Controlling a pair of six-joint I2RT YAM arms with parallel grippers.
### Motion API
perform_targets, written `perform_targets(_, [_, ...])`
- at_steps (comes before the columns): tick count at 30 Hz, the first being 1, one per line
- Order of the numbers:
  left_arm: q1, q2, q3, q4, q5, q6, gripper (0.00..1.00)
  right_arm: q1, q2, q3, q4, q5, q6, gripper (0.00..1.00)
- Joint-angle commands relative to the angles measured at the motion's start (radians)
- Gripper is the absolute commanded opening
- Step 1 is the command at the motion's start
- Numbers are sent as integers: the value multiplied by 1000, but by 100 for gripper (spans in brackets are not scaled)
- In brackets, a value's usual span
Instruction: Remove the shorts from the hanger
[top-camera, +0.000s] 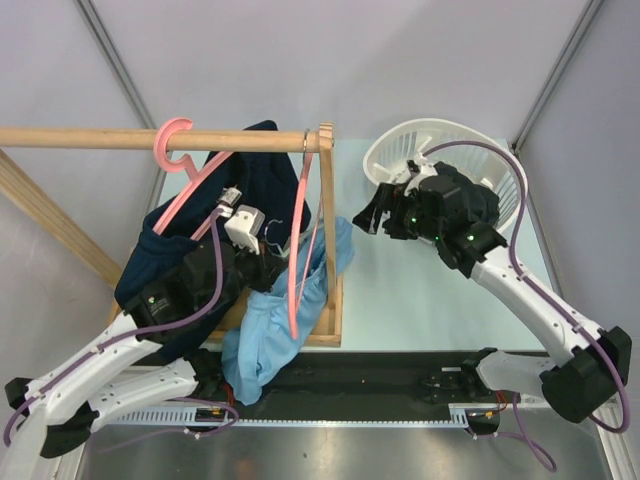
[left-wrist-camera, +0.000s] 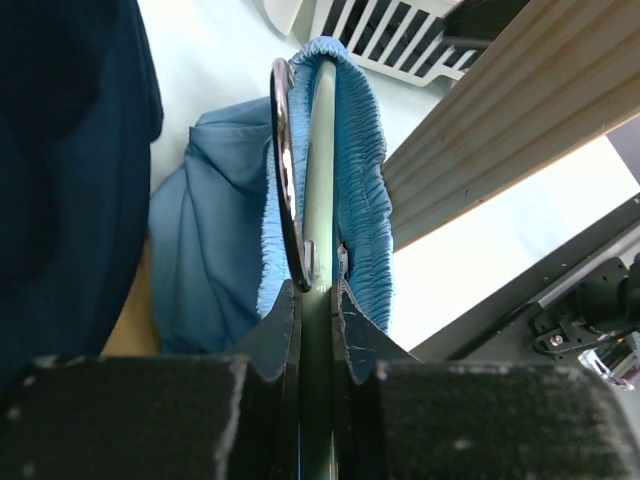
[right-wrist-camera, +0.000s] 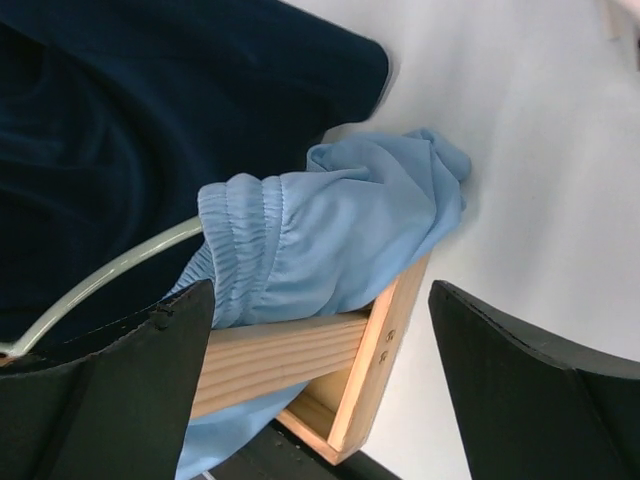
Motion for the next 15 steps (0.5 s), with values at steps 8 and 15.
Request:
perform_targets(8, [4,-20,-20,148,73,-59,0,112,127,-6,136,-2,-29,91])
perform_targets(15, [4,-14,-20,148,82,-56,0,128,127,-6,155,15,-22,89])
